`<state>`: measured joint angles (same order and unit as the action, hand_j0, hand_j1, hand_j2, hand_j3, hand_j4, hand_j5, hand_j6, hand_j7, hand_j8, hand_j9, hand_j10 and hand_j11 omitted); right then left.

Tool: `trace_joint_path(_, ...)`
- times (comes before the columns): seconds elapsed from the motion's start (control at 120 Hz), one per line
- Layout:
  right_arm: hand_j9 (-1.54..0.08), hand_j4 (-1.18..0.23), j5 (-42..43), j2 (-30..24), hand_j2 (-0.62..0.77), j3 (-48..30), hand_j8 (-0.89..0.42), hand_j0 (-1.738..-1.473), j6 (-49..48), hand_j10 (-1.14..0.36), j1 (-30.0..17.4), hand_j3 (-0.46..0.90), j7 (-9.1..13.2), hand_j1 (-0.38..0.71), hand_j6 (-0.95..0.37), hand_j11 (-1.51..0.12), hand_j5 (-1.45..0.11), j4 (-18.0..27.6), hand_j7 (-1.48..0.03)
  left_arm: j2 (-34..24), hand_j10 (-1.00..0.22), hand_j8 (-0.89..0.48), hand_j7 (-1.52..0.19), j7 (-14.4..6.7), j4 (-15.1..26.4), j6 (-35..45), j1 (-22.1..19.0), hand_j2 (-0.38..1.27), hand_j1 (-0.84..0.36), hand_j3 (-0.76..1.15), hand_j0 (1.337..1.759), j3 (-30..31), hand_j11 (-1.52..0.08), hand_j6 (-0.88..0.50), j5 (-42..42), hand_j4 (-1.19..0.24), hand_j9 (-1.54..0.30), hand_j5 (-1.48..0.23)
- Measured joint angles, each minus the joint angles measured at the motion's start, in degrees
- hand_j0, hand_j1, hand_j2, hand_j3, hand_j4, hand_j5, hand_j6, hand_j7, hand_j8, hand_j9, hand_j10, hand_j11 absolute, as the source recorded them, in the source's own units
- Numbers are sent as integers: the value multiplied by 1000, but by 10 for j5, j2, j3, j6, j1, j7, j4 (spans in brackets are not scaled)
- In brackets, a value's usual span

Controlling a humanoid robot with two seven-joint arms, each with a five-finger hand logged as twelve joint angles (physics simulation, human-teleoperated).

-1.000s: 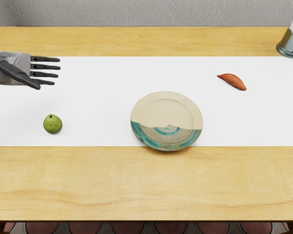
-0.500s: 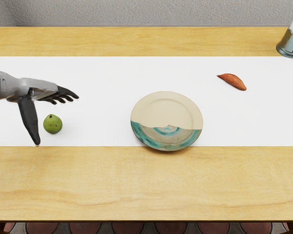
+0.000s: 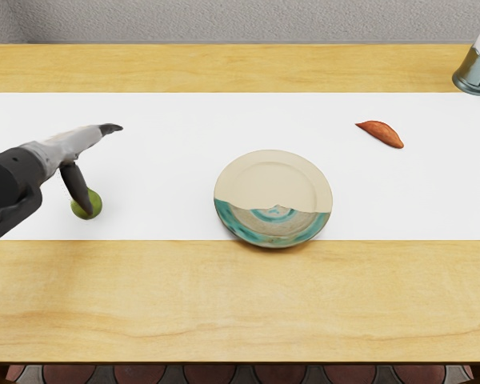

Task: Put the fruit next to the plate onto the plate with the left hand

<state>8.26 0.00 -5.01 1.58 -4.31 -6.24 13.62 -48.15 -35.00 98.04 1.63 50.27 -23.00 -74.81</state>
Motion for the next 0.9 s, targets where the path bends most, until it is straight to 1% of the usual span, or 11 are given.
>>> trace_joint_path(0.15,-20,-15,0,0,-3,0,-15,-1658,0,-15,0,0,0,-331,-15,-20,-20,0,-20,1,-85,-87,-104,0,-3,45,-1,19,257,0,1658,41,-103,-87,-35,-86,-103,-104)
trace_joint_path(0.275,-20,-15,0,0,-3,0,-15,-1658,0,-15,0,0,0,-331,-15,-20,-20,0,-20,10,-99,-101,-122,0,-8,55,-15,23,240,0,1658,74,-122,-102,-43,-100,-122,-122)
trace_joint_path(0.4,-20,-15,0,0,-3,0,-15,-1658,0,-15,0,0,0,-331,-15,-20,-20,0,-20,10,-127,-129,-158,0,-12,58,-16,29,207,0,1658,95,-158,-130,-45,-128,-158,-159)
trace_joint_path(0.658,-20,-15,0,0,-3,0,-15,-1658,0,-15,0,0,0,-331,-15,-20,-20,0,-20,3,-266,-268,-338,0,-26,60,-14,57,42,0,1658,105,-337,-268,-46,-266,-338,-338)
trace_joint_path(0.9,-20,-15,0,0,-3,0,-15,-1658,0,-15,0,0,0,-331,-15,-20,-20,0,-20,1,-346,-348,-442,0,-36,58,-14,74,-54,0,1658,107,-442,-348,-46,-346,-442,-443)
